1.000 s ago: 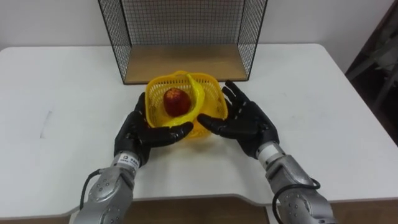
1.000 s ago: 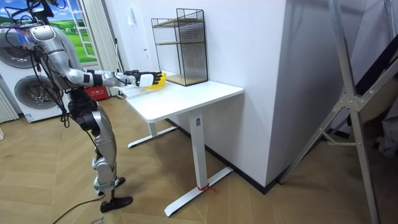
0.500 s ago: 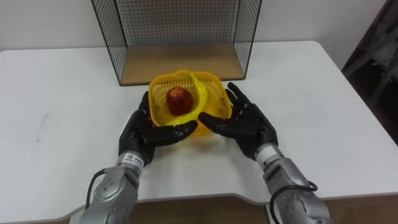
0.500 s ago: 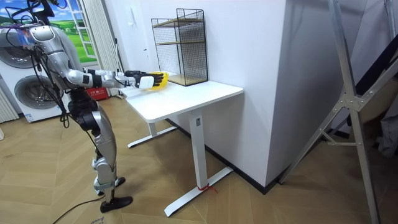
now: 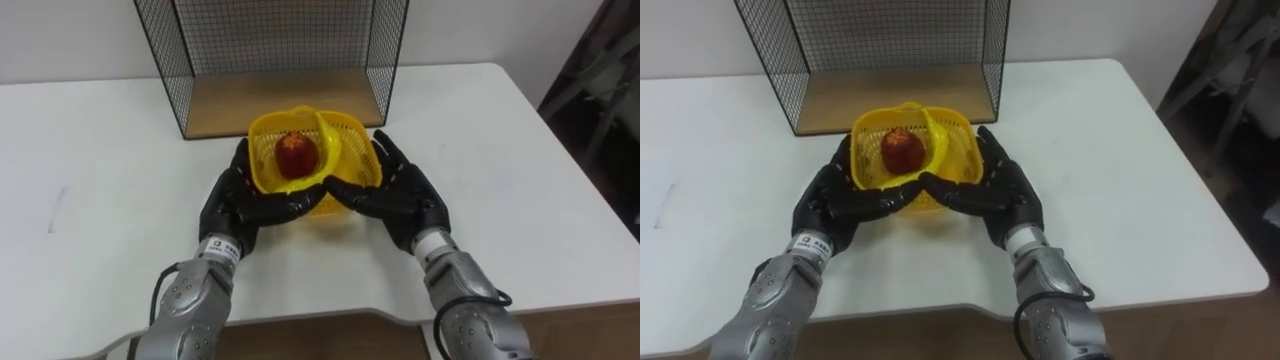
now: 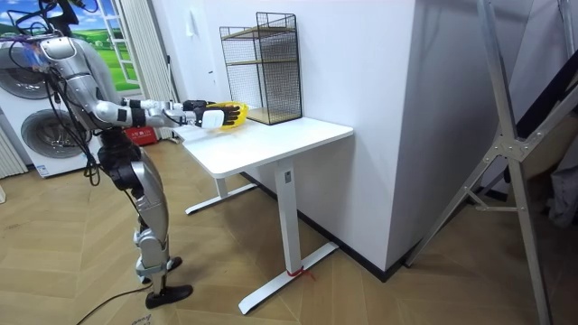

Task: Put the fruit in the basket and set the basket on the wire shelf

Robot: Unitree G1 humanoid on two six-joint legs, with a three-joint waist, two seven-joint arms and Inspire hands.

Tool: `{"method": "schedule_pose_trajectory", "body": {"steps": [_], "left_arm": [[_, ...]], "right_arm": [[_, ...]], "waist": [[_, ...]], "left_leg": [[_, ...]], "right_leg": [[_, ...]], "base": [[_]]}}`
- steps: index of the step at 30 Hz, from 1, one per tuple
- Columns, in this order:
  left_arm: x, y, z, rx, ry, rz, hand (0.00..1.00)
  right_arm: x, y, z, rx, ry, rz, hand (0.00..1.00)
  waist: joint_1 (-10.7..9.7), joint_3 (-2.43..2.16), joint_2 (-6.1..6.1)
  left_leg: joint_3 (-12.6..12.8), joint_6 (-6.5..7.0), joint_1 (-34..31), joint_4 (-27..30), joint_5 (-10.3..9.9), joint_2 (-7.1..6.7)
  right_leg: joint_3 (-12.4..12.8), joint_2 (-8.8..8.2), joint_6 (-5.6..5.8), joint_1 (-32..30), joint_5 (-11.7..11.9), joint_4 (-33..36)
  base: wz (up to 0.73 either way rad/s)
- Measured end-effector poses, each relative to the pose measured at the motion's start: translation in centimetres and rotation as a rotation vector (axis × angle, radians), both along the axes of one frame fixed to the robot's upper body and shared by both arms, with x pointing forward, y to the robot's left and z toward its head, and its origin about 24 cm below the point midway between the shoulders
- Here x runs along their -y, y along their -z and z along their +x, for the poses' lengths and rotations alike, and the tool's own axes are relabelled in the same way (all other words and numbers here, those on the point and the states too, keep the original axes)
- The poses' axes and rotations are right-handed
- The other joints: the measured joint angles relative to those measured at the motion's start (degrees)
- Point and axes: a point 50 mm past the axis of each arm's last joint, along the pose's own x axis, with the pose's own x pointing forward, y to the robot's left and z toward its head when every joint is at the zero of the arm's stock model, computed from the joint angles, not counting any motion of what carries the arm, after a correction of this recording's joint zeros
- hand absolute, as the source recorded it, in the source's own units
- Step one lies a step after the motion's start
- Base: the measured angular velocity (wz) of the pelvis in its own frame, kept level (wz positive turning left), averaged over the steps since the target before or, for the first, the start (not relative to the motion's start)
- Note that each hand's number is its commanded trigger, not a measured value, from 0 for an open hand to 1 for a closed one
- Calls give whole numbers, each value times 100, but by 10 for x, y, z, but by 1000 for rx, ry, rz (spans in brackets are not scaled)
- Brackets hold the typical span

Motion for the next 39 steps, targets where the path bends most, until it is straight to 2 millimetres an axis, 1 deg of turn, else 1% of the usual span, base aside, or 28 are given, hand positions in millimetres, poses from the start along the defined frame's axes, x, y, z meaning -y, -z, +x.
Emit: {"method": "schedule_pose_trajectory", "body": {"steps": [2,6,9,11,14,16,31,39], "left_arm": [[1,0,0,2,3,0,0],[1,-2,1,11,2,-1,0],[2,-17,4,70,-6,-11,0],[2,-30,6,132,-15,-22,0],[2,-38,7,175,-20,-30,0],[2,-40,7,181,-22,-31,0],[2,-45,7,202,-33,-27,0],[1,-45,7,200,-41,-27,0]], "right_arm": [[0,-2,2,7,5,0,0],[-2,-11,5,38,10,12,0],[-4,-21,7,79,18,14,0],[-5,-33,9,137,26,33,0],[-6,-43,10,182,28,45,0],[-6,-45,11,194,26,47,0],[-8,-51,11,218,31,58,0],[-9,-55,11,235,25,47,0]], "waist": [[10,1,-3],[12,5,-19],[5,7,-36],[9,6,-36],[12,6,-36],[10,6,-36],[8,1,-28],[12,-11,-10]], "left_leg": [[51,0,1,-13,0,3],[101,0,-36,-17,0,3],[93,0,-73,-9,0,5],[120,0,-65,-8,0,7],[128,0,-29,-19,0,8],[128,0,-13,-22,0,9],[126,0,13,-19,0,13],[118,0,30,26,0,17]], "right_leg": [[49,0,1,-46,-1,36],[59,-3,1,-98,0,39],[69,-3,1,-111,0,36],[80,2,1,-109,0,34],[91,8,1,-86,0,27],[93,10,1,-72,0,27],[88,13,1,-23,0,38],[92,12,1,-23,-1,52]], "base": [[-10],[-7],[2],[0],[-1],[0],[0],[0]]}}
